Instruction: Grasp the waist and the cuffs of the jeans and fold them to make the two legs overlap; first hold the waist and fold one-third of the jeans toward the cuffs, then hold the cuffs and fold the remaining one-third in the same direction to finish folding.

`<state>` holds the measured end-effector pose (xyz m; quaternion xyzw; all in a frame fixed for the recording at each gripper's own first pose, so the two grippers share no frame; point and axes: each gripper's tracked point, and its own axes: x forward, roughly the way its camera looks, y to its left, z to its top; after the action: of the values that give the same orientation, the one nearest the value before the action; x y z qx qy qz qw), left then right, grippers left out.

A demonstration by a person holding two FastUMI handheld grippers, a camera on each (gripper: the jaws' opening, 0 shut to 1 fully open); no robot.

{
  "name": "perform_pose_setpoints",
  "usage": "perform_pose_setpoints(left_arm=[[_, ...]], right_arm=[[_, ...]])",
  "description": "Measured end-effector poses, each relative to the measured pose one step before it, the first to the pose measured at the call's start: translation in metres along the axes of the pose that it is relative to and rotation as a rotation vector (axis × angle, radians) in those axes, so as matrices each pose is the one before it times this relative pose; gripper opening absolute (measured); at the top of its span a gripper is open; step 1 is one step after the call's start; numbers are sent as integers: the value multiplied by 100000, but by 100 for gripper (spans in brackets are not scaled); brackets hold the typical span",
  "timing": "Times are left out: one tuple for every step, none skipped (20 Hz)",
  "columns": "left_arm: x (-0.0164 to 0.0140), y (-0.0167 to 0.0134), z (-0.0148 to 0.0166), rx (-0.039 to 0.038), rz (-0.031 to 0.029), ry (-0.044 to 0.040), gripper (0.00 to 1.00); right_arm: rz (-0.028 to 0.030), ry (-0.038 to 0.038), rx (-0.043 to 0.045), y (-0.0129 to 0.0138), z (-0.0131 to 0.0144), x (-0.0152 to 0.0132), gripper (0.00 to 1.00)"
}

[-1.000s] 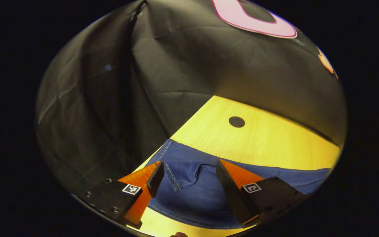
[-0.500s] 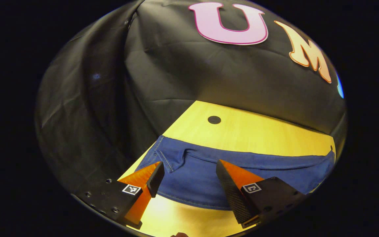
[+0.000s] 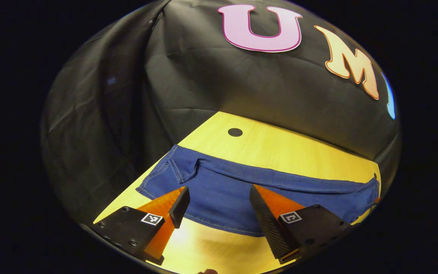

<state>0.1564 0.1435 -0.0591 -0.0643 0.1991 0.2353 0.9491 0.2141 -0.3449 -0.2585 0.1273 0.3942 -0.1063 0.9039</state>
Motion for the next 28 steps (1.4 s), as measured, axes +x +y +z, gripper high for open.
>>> perform_pose_setpoints(left_arm=[[-36, -135, -25, 432, -645, -47, 96], [76, -74, 8, 638, -347, -151, 92], [56, -38, -11, 1025, -279, 17, 95], [-10, -54, 2, 893, -341, 15, 95], [-46, -139, -12, 538, -788, 38, 95], [-93, -202, 14, 56, -954, 113, 95], [-50, -143, -66, 2, -1205, -43, 95], [-70, -144, 55, 186, -1055, -203, 95], [53, 25, 8, 532, -882, -379, 96], [-8, 23, -26, 475, -840, 62, 95], [-7, -110, -49, 374, -834, 207, 95], [-35, -48, 139, 289, -839, 323, 95], [-117, -130, 126, 49, -587, -68, 95], [-32, -113, 99, -90, -661, -134, 95], [-61, -56, 66, 21, -660, -141, 95], [-40, -65, 29, 111, -588, -183, 95], [-33, -94, 17, 87, -493, -97, 95], [-17, -96, 11, 70, -840, 201, 95], [-91, -75, -6, 191, -988, 191, 95], [-99, -42, 170, 400, -1030, 38, 95], [-166, -105, -11, 576, -1034, -50, 95], [-113, -147, 91, 588, -1463, -289, 95], [-266, -149, -83, 897, -1709, -144, 95], [-196, -44, -24, 1359, -1241, 539, 96], [-227, 26, -73, 858, -1056, 452, 96], [-103, -287, 159, 219, -2129, -247, 96], [-299, -143, 46, -51, -2256, -304, 97], [-222, -38, 74, 348, -1720, -199, 96]], right_arm=[[41, -772, -609, 97, -3, -83, 88], [859, -1493, -1030, 306, 93, 201, 89], [1457, 1185, 648, 392, -332, 98, 84], [628, -728, 3159, 479, -46, 139, 78], [126, 638, 2529, 261, -164, -55, 62], [317, 198, 1351, 28, -84, -3, 55], [1133, -785, 1119, 142, 94, 84, 45], [218, -1581, 1629, 67, 32, -20, 40], [294, -2153, 2578, -76, 56, 125, 35], [-206, -1771, 3587, -42, -137, 42, 31], [-97, -2132, 3211, -11, 75, 156, 31], [52, -1484, 2486, -82, 6, -110, 31], [-407, -1656, 2617, 49, 163, -52, 29], [389, -1569, 954, -7, -120, -20, 28], [118, -668, 1404, 80, 217, -103, 21], [-1069, -307, 2190, 14, -58, 43, 16], [-972, -183, 209, 156, 3, -224, 8], [-1652, -463, -1746, -192, 88, -303, 7], [-2228, -1147, -1608, 142, 303, -266, 6], [-1883, -1668, -2525, 276, 130, -237, 6], [-2059, -1489, -2524, 166, 305, -425, 6], [-2025, -1612, -1419, 332, 404, -646, 6], [-1425, -1907, -743, 466, 659, -809, 6], [-1374, -2136, -636, 436, 613, -1026, 6], [-1457, -2290, -334, 379, 636, -960, 6], [-1509, -2291, -552, 667, 829, -1264, 6], [-1697, -2087, -675, 567, 1008, -1332, 5], [-1607, -2254, 80, 474, 484, -1123, 6]])
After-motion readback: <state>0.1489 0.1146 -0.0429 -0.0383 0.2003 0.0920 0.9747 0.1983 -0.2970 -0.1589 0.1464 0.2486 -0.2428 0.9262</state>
